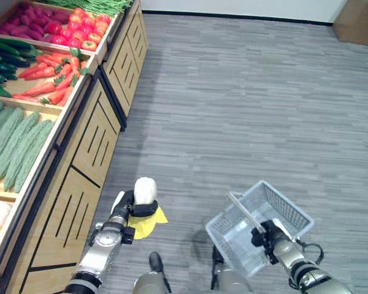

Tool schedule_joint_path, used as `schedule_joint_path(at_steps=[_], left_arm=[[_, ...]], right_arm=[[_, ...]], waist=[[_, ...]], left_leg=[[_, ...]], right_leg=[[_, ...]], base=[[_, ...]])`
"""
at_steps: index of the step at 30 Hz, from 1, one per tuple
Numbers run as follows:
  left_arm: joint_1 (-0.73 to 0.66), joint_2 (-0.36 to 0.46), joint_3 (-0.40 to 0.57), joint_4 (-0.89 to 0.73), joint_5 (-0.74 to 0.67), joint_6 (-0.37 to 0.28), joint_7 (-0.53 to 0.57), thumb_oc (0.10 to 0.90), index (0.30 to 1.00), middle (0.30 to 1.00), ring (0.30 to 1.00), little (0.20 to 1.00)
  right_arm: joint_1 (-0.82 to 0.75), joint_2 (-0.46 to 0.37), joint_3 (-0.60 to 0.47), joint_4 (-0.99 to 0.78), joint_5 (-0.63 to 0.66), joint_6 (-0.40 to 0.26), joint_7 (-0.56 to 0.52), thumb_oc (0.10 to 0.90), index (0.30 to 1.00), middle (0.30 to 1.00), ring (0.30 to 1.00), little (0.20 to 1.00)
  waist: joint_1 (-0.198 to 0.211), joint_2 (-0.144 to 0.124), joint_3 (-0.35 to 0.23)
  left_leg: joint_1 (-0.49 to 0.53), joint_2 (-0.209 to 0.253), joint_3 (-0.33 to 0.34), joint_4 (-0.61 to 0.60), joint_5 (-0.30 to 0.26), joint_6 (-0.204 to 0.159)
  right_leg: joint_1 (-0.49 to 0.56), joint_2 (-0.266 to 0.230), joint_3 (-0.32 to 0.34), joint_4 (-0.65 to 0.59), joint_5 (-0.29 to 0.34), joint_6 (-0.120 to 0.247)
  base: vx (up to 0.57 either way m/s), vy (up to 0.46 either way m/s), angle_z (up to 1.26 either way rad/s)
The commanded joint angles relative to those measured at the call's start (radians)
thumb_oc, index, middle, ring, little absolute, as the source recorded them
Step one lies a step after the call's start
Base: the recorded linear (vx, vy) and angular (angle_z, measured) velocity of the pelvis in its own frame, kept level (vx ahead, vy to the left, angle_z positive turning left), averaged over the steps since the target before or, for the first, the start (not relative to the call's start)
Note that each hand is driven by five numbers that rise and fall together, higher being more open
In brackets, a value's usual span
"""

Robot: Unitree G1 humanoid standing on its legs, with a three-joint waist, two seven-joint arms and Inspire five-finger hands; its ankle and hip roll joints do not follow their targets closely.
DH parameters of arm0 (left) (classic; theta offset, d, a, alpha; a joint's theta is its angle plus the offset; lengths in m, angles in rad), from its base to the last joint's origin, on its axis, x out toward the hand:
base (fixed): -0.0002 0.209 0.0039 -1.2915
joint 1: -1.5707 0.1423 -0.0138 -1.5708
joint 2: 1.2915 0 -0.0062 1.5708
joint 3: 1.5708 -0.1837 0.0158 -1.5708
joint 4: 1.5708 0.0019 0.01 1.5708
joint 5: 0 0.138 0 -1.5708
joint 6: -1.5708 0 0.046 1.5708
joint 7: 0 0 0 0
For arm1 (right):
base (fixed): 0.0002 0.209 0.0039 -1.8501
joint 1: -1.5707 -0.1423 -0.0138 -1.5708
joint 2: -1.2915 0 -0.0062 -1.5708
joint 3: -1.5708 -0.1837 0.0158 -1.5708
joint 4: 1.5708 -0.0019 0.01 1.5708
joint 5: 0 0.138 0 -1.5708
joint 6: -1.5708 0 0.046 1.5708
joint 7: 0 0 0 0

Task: Get the vegetables into the basket

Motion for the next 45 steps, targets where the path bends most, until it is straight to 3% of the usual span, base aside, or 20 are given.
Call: schedule_joint_path(at_steps=[1,2,6,13,17,23,25,27,32,45], left_arm=[[-0.135,0.023,-0.056,-0.028,0.047,-0.068,-0.005,0.400,0.300,0.300,0.300,0.300],[-0.136,0.023,-0.055,-0.028,0.047,-0.068,-0.005,0.400,0.300,0.300,0.300,0.300],[-0.229,-0.004,-0.108,0.038,0.085,-0.058,0.014,0.400,0.300,0.300,0.300,0.300],[-0.320,-0.032,-0.144,0.147,0.116,-0.047,0.052,0.400,0.300,0.300,0.300,0.300],[-0.397,-0.068,-0.185,0.290,0.181,-0.014,0.093,0.400,0.300,0.300,0.300,0.300],[-0.449,-0.110,-0.216,0.410,0.219,0.008,0.118,0.400,0.300,0.300,0.300,0.300],[-0.455,-0.121,-0.207,0.429,0.212,0.021,0.097,0.400,0.300,0.300,0.300,0.300],[-0.483,-0.144,-0.216,0.491,0.237,0.024,0.128,0.400,0.300,0.300,0.300,0.300],[-0.489,-0.180,-0.220,0.569,0.244,0.038,0.145,0.400,0.300,0.300,0.300,0.300],[-0.590,-0.264,-0.280,0.721,0.341,0.060,0.163,0.400,0.300,0.300,0.300,0.300]], right_arm=[[-0.182,-0.025,0.025,-0.013,-0.016,-0.042,-0.029,0.400,0.300,0.300,0.300,0.300],[-0.184,-0.025,0.025,-0.013,-0.016,-0.042,-0.029,0.400,0.300,0.300,0.300,0.300],[-0.285,0.004,0.080,-0.023,-0.018,-0.037,-0.041,0.400,0.300,0.300,0.300,0.300],[-0.327,0.028,0.124,-0.100,-0.027,-0.036,-0.048,0.400,0.300,0.300,0.300,0.300],[-0.335,0.063,0.184,-0.256,-0.042,-0.046,-0.043,0.400,0.300,0.300,0.300,0.300],[-0.336,0.075,0.237,-0.369,-0.069,-0.059,-0.025,0.400,0.300,0.300,0.300,0.300],[-0.360,0.035,0.250,-0.432,-0.204,-0.041,-0.046,0.400,0.300,0.300,0.300,0.300],[-0.333,0.060,0.239,-0.433,-0.120,-0.059,-0.054,0.400,0.300,0.300,0.300,0.300],[-0.317,0.083,0.253,-0.470,-0.137,-0.054,-0.060,0.400,0.300,0.300,0.300,0.300],[-0.320,0.117,0.375,-0.729,-0.052,-0.132,-0.003,0.400,0.300,0.300,0.300,0.300]], waist=[[0.013,0.000,-0.014],[0.013,0.000,-0.014],[0.015,0.041,-0.029],[0.001,0.064,-0.036],[-0.027,0.075,-0.047],[-0.051,0.080,-0.052],[-0.064,0.086,-0.050],[-0.072,0.087,-0.055],[-0.083,0.086,-0.058],[-0.128,0.078,-0.041]], left_leg=[[-0.090,0.026,-0.052,0.060,0.009,-0.040],[-0.094,0.026,-0.051,0.059,0.014,-0.040],[-0.086,0.031,-0.056,0.000,0.054,-0.052],[-0.075,0.034,-0.049,-0.024,0.066,-0.059],[-0.055,0.041,-0.031,-0.026,0.060,-0.062],[-0.044,0.043,-0.012,-0.028,0.056,-0.064],[-0.037,0.043,-0.004,-0.030,0.048,-0.066],[-0.041,0.044,-0.002,-0.032,0.053,-0.066],[-0.041,0.045,0.007,-0.033,0.052,-0.065],[-0.068,0.062,0.039,-0.036,0.064,-0.075]], right_leg=[[0.027,-0.037,-0.006,0.041,-0.063,0.059],[0.023,-0.036,-0.005,0.040,-0.059,0.057],[0.016,-0.022,-0.008,0.028,-0.058,0.052],[0.007,-0.016,-0.003,0.028,-0.060,0.049],[0.009,-0.011,0.011,0.025,-0.064,0.047],[0.006,-0.009,0.026,0.025,-0.062,0.047],[0.009,-0.009,0.032,0.023,-0.064,0.050],[0.001,-0.009,0.035,0.023,-0.060,0.050],[-0.005,-0.008,0.042,0.023,-0.058,0.049],[-0.068,0.006,0.078,0.030,-0.042,0.047]], base=[[0.00,0.000,0.00],[0.00,-0.030,0.00],[0.01,-0.040,0.02],[0.01,-0.005,0.01],[0.05,-0.009,-0.02],[0.03,0.010,-0.11],[0.03,0.020,-0.15],[0.01,0.001,-0.16],[0.01,-0.002,-0.08],[-0.01,-0.007,-0.08]])
